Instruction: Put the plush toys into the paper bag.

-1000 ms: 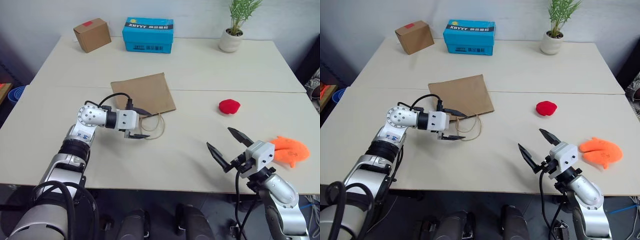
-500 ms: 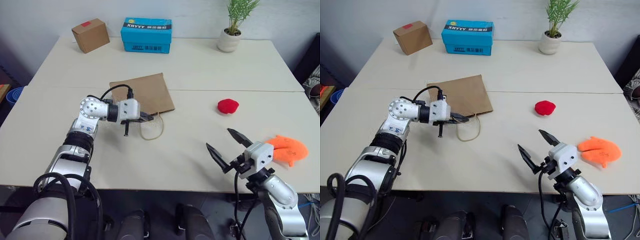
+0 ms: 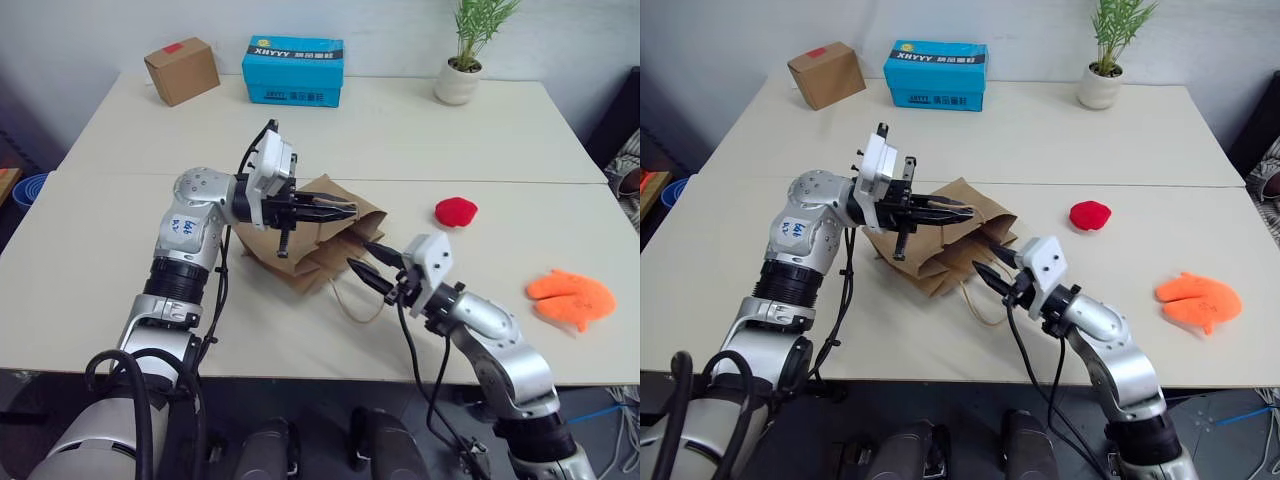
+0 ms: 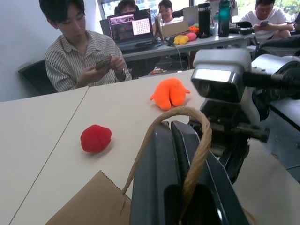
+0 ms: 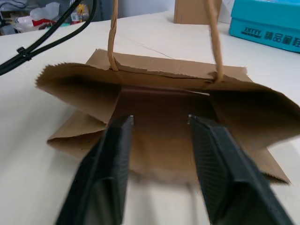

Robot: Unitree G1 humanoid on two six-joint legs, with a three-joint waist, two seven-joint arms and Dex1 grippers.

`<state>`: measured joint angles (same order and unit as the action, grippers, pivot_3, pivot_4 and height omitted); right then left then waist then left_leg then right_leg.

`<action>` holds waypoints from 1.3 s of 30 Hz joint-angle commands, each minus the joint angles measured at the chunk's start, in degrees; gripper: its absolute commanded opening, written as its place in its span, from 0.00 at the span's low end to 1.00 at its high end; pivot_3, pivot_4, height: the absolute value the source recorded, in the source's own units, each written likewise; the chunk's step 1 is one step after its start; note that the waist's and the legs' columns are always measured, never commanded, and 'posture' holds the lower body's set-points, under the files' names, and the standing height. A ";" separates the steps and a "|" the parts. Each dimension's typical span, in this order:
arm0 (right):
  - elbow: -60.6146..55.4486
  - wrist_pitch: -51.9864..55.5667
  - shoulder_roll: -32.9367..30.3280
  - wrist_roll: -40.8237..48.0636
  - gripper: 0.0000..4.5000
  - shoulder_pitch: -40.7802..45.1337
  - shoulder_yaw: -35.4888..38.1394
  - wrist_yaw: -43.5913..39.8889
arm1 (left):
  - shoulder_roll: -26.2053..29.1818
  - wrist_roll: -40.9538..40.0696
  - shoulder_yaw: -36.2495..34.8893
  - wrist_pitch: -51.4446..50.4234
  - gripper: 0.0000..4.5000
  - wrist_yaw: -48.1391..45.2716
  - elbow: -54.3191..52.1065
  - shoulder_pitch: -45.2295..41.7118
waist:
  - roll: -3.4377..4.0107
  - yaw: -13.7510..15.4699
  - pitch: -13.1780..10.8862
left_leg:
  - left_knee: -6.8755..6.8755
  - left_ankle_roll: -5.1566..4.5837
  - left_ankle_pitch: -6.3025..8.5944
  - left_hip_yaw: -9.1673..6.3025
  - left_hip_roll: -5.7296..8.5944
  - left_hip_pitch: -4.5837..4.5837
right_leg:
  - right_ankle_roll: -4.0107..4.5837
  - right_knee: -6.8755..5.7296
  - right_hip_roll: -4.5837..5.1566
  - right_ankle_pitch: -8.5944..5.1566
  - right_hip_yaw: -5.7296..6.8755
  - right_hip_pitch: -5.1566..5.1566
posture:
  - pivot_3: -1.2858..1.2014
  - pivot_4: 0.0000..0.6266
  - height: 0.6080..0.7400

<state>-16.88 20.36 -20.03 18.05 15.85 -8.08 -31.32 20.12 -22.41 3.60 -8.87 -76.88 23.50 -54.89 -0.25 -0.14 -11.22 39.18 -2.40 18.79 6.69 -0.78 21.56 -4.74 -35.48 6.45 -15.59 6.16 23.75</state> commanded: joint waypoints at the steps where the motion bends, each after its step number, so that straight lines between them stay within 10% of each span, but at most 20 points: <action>1: 4.83 1.62 2.59 -3.77 0.11 4.02 -2.40 3.02 | -1.18 -2.78 -0.83 -2.79 0.00 1.52 -5.65 0.87 | 0.00 -0.03 0.00 | 0.00 0.00 0.00 0.00 0.00 0.00 | 0.00 -0.01 0.00 0.00 0.00 0.00 | 0.52 0.24 1.00; 13: 21.66 -1.66 7.95 -10.90 0.01 11.83 -5.56 2.54 | -2.39 -8.13 -4.05 -9.70 0.00 5.19 -10.67 0.56 | 0.00 -0.11 0.00 | -0.01 0.03 0.00 0.00 0.00 0.03 | 0.01 0.00 0.00 0.00 -0.05 0.01 | 0.52 0.24 1.00; 30: 17.51 7.19 3.91 -15.42 0.01 6.53 -6.61 2.64 | -2.31 -20.31 -12.85 -19.82 0.00 8.28 -11.51 -6.68 | -0.02 -0.03 0.01 | -0.01 0.06 0.01 -0.03 0.00 -0.01 | 0.00 0.02 0.02 0.00 -0.07 -0.03 | 0.52 0.24 1.00; 39: 7.87 5.89 5.13 -9.13 0.01 3.99 -1.39 1.26 | -5.56 -13.26 -7.41 -12.01 0.00 12.16 -15.96 2.88 | -0.05 -0.01 0.03 | -0.02 0.11 0.03 -0.01 0.00 -0.06 | 0.00 0.04 0.00 0.00 -0.11 -0.08 | 0.52 0.24 1.00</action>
<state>-5.02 25.68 -16.03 4.63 21.02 -12.61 -29.65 14.57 -36.49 -3.83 -22.99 -65.66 9.64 -51.39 -0.30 -0.15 -11.20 39.16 -2.29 18.82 6.68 -0.78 21.52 -4.74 -35.45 6.45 -15.59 6.06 23.68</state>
